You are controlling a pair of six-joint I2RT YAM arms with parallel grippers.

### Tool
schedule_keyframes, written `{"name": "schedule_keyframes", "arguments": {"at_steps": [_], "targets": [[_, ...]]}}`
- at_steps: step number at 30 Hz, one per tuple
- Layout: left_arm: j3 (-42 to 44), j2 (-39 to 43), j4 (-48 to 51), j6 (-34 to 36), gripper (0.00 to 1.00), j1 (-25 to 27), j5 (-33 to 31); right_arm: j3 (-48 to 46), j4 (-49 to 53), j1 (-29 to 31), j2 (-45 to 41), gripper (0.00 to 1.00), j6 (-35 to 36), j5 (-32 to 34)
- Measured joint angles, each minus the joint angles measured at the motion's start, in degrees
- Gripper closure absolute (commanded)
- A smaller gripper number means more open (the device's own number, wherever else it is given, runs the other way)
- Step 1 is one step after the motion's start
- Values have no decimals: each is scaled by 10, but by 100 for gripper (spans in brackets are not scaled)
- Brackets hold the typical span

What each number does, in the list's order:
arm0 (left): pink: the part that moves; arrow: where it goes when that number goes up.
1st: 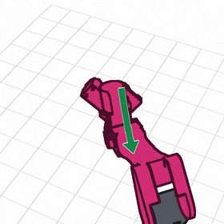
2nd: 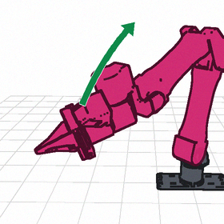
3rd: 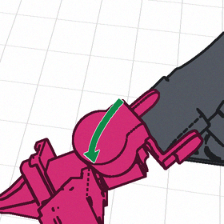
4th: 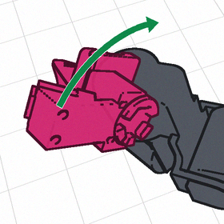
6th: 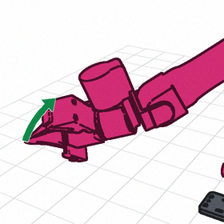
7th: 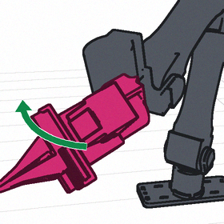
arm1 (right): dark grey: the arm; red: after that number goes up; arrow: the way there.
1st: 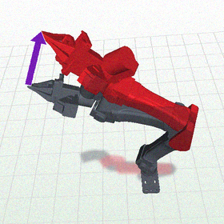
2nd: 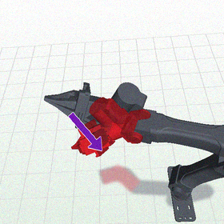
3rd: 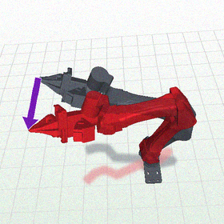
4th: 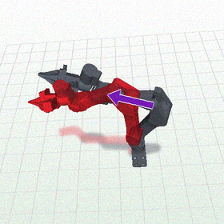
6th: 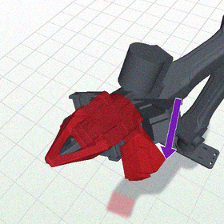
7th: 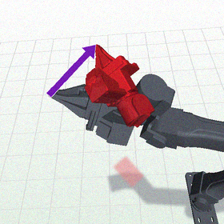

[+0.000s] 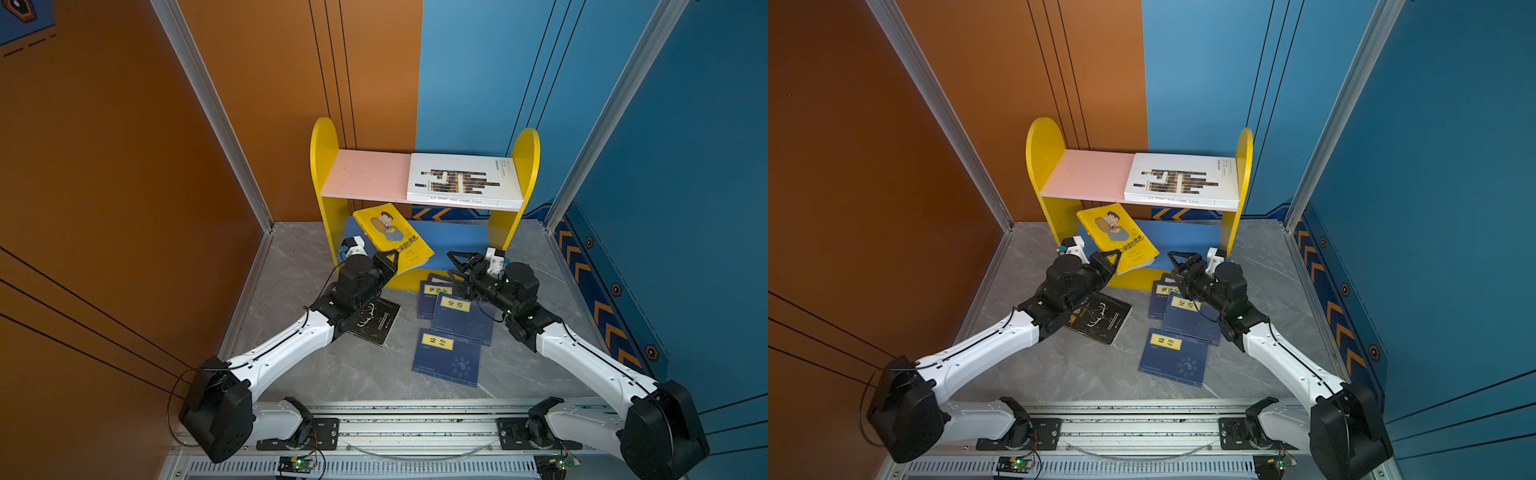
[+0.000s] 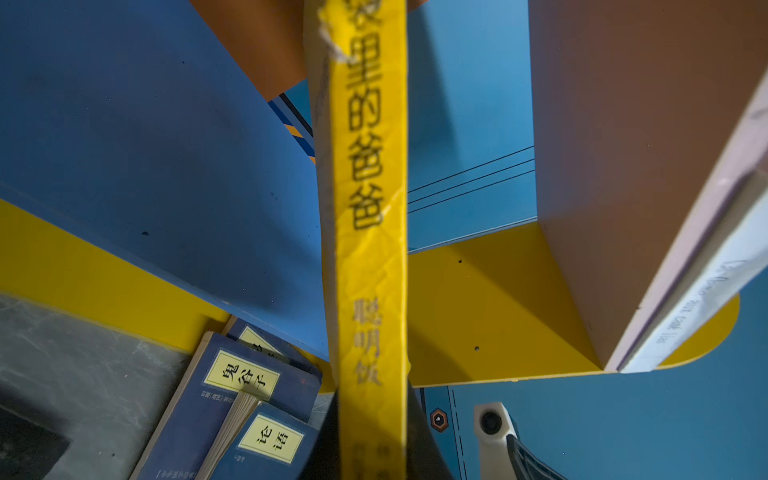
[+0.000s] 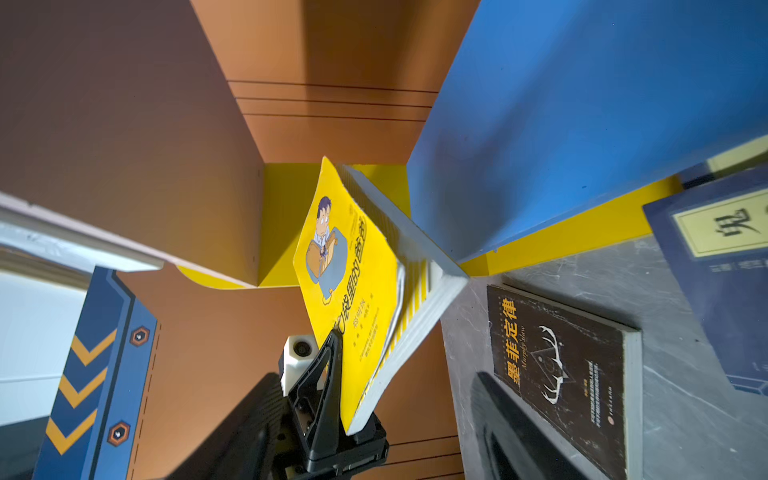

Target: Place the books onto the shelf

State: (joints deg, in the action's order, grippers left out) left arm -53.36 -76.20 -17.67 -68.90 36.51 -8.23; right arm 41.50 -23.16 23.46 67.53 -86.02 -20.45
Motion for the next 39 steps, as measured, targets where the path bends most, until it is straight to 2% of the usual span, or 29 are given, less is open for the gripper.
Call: {"name": "schedule_keyframes", "arguments": {"at_steps": [5, 12, 19, 25, 33, 39], "targets": [[0, -30, -19, -15, 100, 20, -49, -1, 12, -31, -9, 26, 0, -36], [-1, -65, -42, -42, 100, 37, -108, 0, 20, -38, -1, 27, 6, -83], [-12, -133, -75, -94, 100, 37, -115, 12, 15, -31, 61, 27, 2, -95], [-23, -143, -94, -127, 100, 37, -109, 51, -9, 5, 124, 28, -10, -89], [-23, -143, -97, -176, 100, 38, -83, 87, -92, 50, 224, 38, -51, -58], [-18, -139, -98, -199, 100, 41, -73, 100, -116, 63, 259, 52, -65, -12]]}}
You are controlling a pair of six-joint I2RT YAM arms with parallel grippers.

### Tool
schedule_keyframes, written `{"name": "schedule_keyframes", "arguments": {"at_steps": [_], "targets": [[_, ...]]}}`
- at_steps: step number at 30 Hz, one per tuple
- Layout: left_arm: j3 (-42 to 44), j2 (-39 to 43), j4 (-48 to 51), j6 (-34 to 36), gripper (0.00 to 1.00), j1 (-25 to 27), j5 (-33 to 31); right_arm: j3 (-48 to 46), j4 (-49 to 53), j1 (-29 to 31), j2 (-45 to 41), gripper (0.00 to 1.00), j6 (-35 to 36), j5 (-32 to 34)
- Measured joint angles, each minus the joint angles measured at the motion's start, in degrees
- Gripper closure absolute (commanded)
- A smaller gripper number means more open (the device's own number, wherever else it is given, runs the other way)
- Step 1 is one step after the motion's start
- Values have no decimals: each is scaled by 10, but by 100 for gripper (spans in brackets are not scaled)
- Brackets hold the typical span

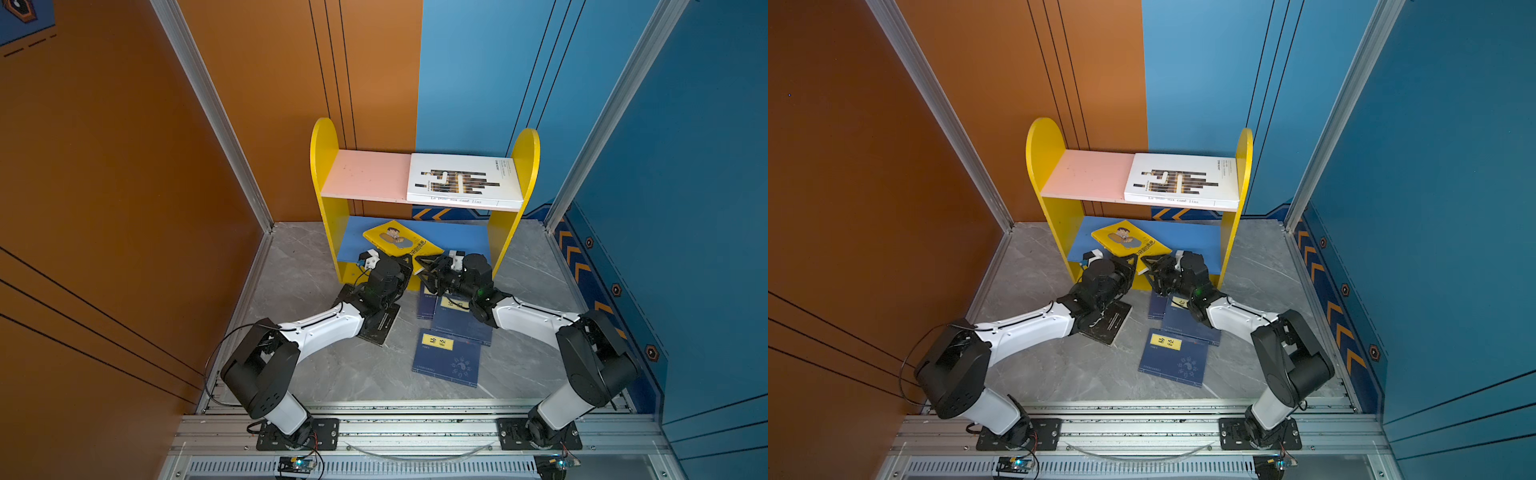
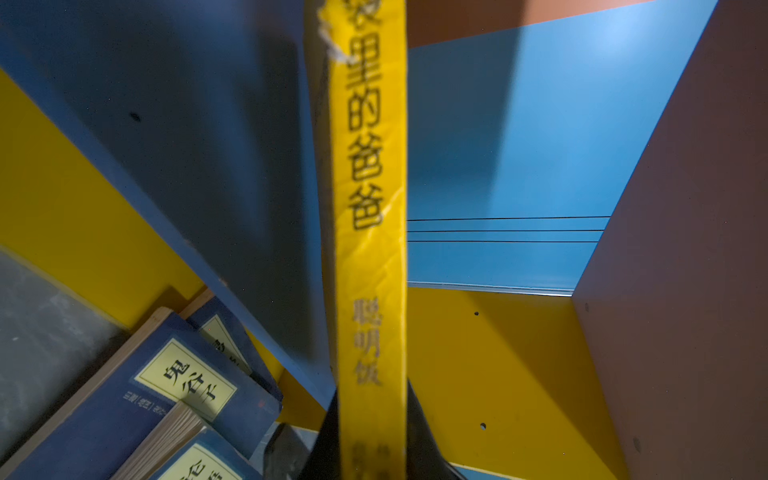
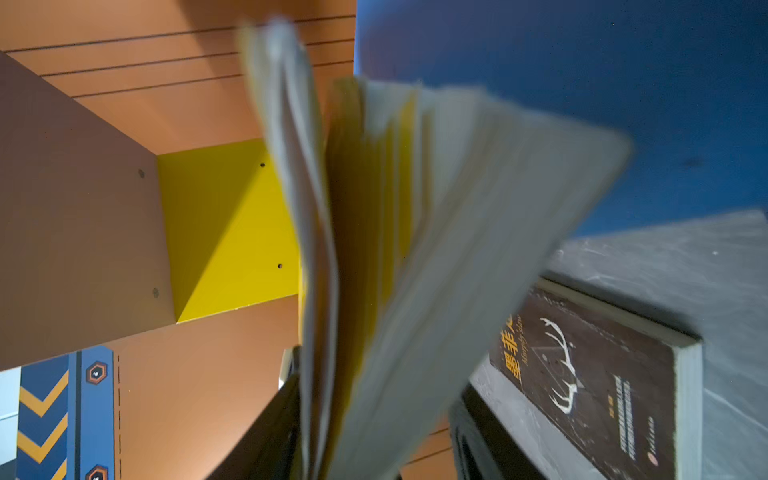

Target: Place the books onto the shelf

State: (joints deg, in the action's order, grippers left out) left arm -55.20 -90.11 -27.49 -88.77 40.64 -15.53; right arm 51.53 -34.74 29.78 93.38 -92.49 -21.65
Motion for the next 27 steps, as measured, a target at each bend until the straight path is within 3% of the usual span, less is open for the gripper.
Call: {"name": "schedule_keyframes", "arguments": {"at_steps": [3, 6, 8, 10, 13, 16, 22, 27], "targets": [[3, 6, 1, -7, 100, 3, 4, 16, -5, 2, 11, 74, -1, 25], [10, 11, 0, -19, 99, 2, 3, 29, -7, 3, 14, 85, 3, 31], [14, 16, -1, -22, 87, 2, 1, 34, 1, 3, 14, 89, 12, 28], [19, 23, 4, -21, 70, 1, 4, 36, 13, 4, 11, 92, 21, 23], [26, 53, 36, -11, 47, -3, 23, 36, 63, -2, -7, 95, 47, 23], [28, 105, 86, 15, 34, -11, 42, 40, 125, -22, -34, 96, 83, 21], [28, 239, 174, 82, 24, -92, 95, 71, 285, -71, -93, 96, 166, -28], [-10, 275, 280, 145, 22, -197, 188, 147, 476, -80, -153, 96, 264, -75]]}}
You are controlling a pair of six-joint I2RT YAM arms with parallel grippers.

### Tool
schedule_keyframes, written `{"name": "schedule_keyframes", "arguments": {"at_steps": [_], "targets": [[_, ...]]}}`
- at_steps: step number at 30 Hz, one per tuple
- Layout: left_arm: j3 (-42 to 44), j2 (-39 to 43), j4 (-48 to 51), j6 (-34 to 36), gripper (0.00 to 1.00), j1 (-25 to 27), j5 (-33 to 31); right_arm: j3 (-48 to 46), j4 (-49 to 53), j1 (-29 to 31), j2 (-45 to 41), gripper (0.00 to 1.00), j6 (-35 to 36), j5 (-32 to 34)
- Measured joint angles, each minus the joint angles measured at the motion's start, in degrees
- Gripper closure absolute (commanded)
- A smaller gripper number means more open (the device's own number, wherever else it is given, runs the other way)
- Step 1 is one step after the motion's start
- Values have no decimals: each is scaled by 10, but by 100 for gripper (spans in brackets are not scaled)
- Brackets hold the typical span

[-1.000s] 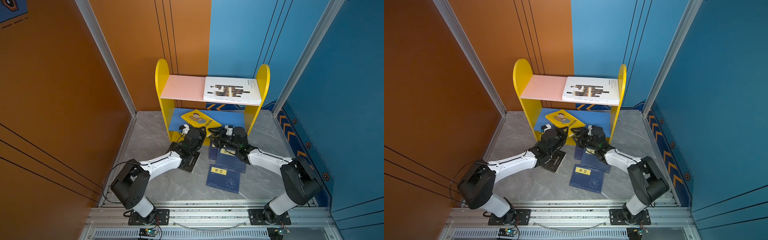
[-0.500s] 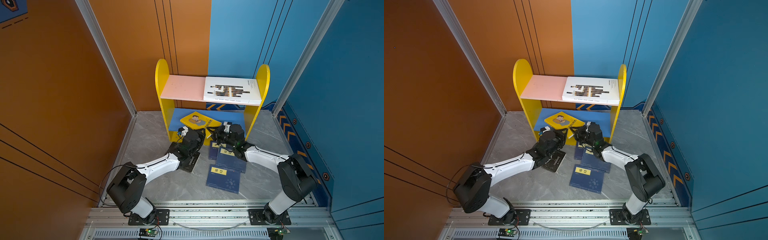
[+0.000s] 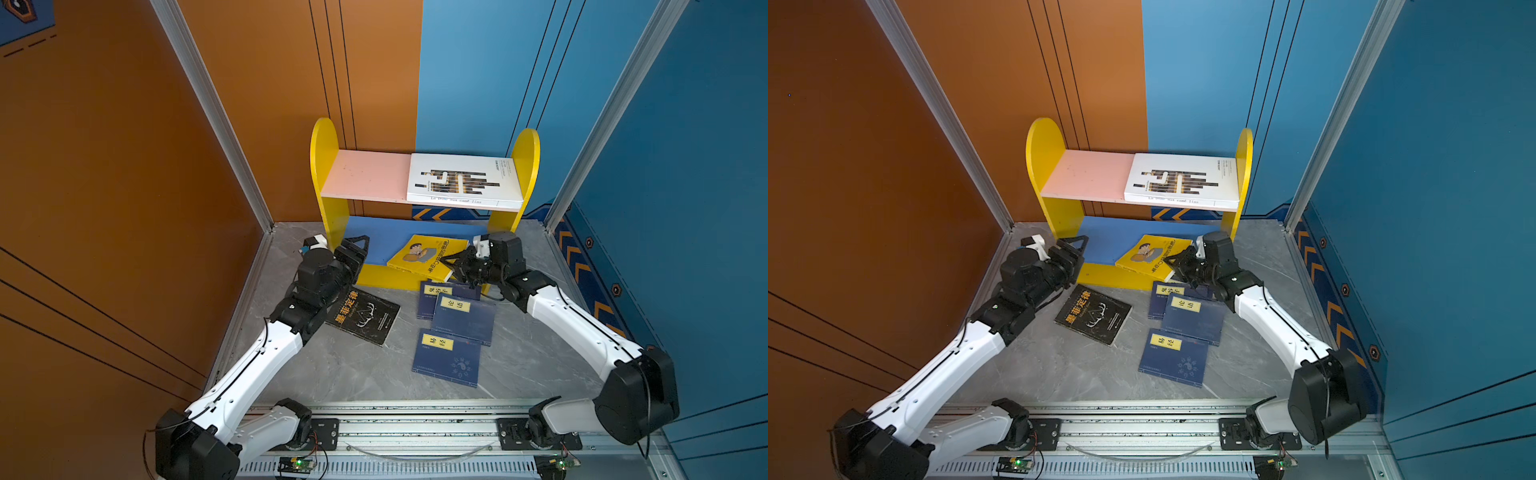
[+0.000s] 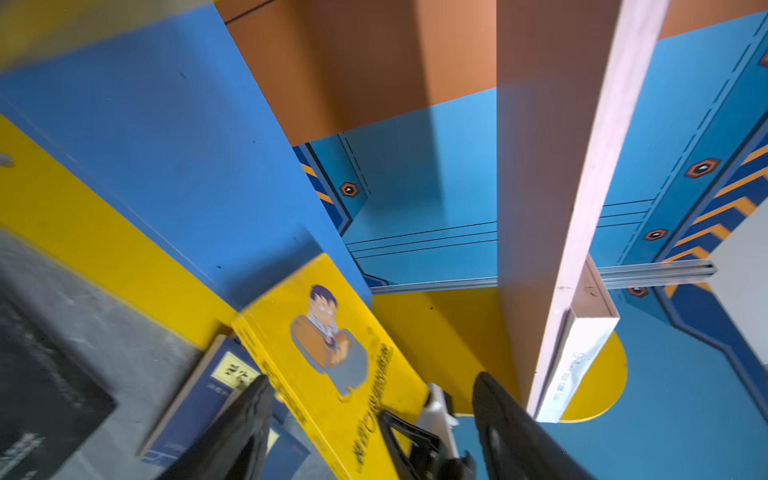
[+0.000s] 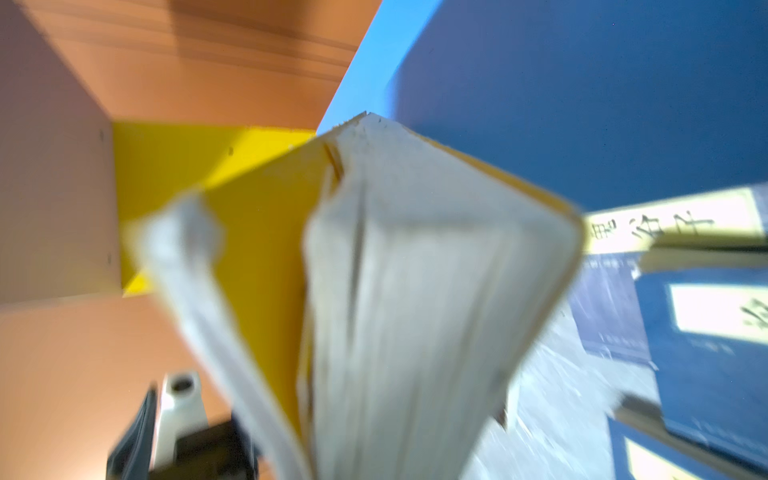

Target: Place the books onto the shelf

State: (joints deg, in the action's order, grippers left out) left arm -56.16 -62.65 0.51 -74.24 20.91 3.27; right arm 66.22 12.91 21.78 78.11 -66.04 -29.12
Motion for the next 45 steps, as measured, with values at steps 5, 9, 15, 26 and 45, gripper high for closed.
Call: {"name": "schedule_keyframes", "arguments": {"at_steps": [5, 9, 15, 26, 45], "targets": [[-70, -1, 76, 62, 22, -78, 94, 75, 137, -10, -63, 95, 65, -78], [-121, -4, 99, 102, 21, -114, 160, 113, 196, -14, -110, 95, 78, -136], [-133, -12, 82, 119, 22, -142, 248, 168, 240, -15, -151, 94, 78, -188], [-163, -52, -122, 20, 21, -142, 405, 309, 179, -38, -102, 92, 66, -239], [-304, -118, -112, 17, 23, -71, 503, 397, 89, -76, 7, 92, 29, -294]]}}
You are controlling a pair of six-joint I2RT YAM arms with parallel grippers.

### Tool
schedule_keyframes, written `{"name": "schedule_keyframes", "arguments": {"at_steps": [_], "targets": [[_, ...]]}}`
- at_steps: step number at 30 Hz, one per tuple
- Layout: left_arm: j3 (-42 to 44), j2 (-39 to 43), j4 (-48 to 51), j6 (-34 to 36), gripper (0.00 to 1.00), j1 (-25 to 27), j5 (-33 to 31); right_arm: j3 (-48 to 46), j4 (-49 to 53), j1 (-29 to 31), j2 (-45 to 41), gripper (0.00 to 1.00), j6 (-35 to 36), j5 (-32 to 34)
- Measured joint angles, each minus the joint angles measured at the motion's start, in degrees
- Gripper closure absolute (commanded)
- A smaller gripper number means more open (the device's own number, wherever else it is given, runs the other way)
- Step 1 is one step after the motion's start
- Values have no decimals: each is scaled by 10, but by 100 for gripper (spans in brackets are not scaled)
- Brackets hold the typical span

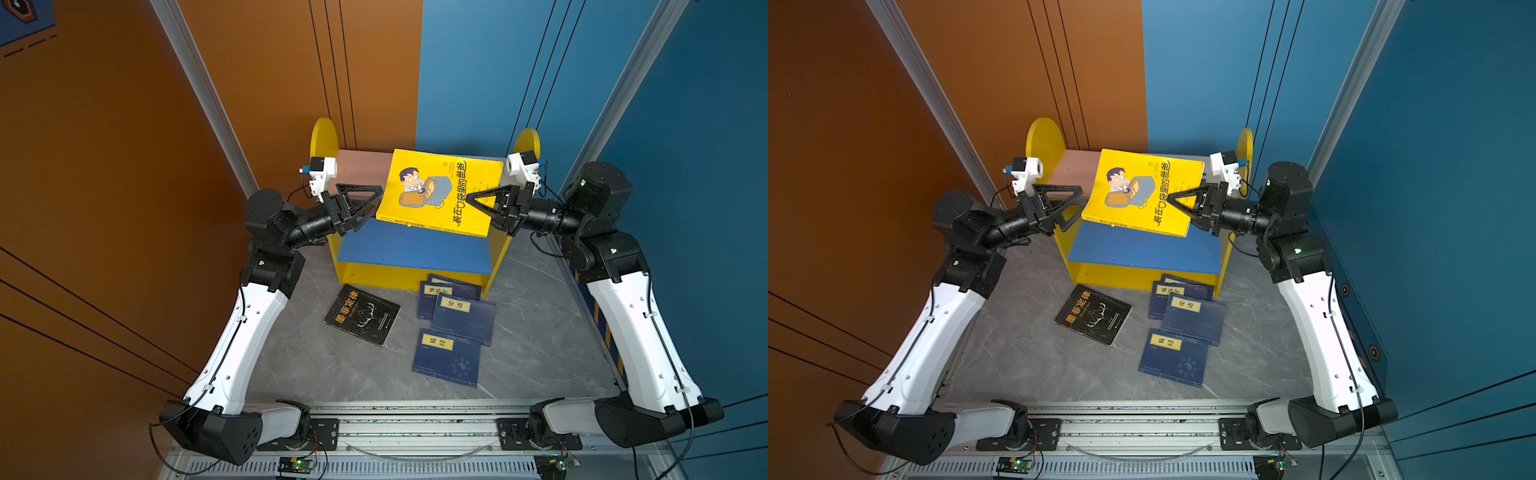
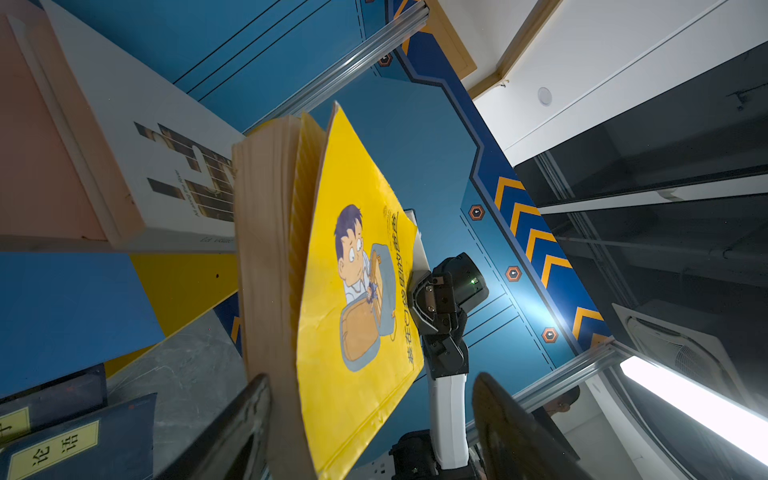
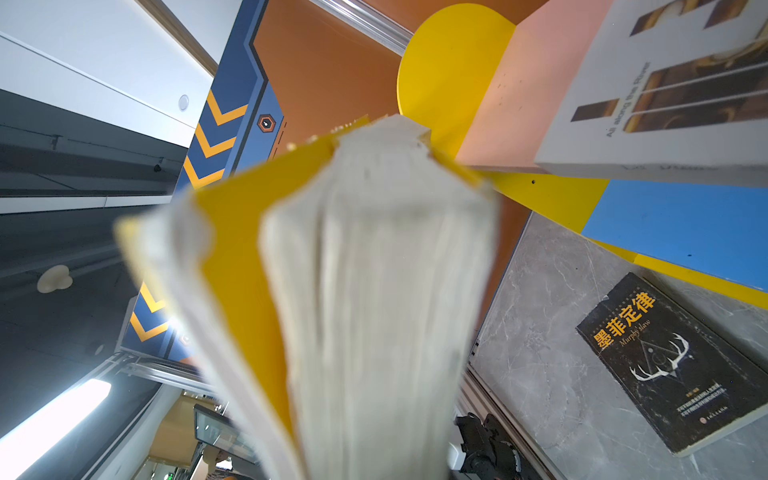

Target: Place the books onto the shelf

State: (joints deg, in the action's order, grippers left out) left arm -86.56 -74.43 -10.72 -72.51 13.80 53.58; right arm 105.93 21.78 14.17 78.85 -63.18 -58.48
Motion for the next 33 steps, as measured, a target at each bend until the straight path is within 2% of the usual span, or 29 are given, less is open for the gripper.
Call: {"name": "schedule_keyframes", "arguments": {"at_steps": [9, 15, 19, 24, 33], "targets": [[-33, -36, 0, 1, 34, 17, -10, 15, -38, -10, 19, 92, -18, -16], [-42, -40, 67, 52, 27, 22, -27, 16, -49, -12, 34, 92, -33, -29], [-55, -36, 119, 96, 29, 22, -35, 16, -50, -12, 41, 92, -40, -35], [-58, -33, 138, 113, 31, 23, -34, 17, -55, -12, 41, 92, -44, -44], [-62, -28, 219, 167, 25, 21, -40, 17, -72, -12, 43, 92, -58, -44]]}}
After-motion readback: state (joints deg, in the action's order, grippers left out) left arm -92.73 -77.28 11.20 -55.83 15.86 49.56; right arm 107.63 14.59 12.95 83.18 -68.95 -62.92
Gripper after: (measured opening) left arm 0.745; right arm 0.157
